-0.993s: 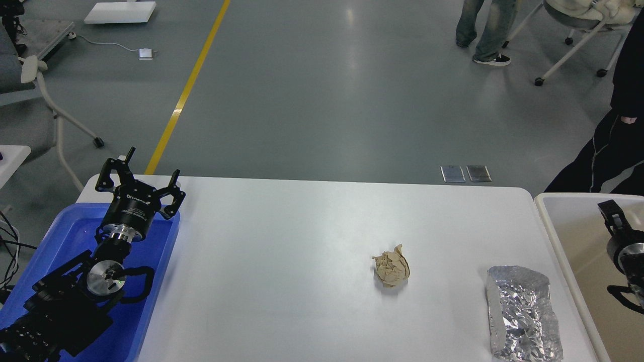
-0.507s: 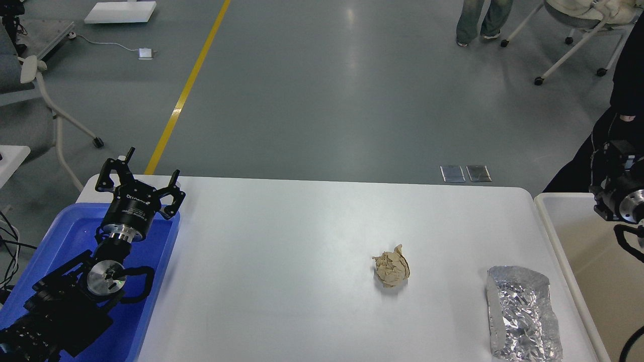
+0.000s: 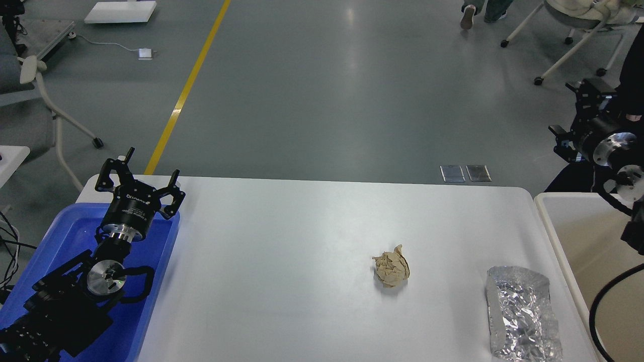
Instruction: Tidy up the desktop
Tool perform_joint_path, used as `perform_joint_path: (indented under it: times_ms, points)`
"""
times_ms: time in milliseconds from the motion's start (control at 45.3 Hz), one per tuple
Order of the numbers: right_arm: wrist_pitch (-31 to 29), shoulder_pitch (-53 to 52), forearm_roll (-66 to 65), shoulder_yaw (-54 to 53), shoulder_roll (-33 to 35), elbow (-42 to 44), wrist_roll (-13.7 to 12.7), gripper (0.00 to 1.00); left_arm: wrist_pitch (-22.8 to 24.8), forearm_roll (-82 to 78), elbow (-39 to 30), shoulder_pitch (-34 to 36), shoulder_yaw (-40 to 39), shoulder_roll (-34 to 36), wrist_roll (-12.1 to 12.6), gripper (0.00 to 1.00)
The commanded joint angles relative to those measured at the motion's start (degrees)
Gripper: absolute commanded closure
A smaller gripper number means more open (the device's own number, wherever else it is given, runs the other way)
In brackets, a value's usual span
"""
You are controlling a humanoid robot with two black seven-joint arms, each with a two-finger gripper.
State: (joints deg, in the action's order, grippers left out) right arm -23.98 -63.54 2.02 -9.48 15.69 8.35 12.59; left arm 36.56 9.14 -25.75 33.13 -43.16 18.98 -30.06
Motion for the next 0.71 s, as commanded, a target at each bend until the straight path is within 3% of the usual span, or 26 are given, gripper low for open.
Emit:
perform_joint_path:
  times_ms: [0, 309, 684]
  points:
    - [-0.72, -3.61, 0.26, -0.19, -5.66, 0.17, 0.07, 0.01, 0.0, 0.0, 0.0, 0.0, 0.0, 0.0, 0.0, 0.0]
    - [-0.9, -3.61, 0.61, -0.19, -13.75, 0.17, 0.07, 0.0, 0.0, 0.0, 0.0, 0.0, 0.0, 0.0, 0.0, 0.0]
    - [-1.07, -0.98, 0.7, -0.27, -14.37, -0.09, 0.42, 0.01, 0.0, 0.0, 0.0, 0.0, 0.0, 0.0, 0.0, 0.0]
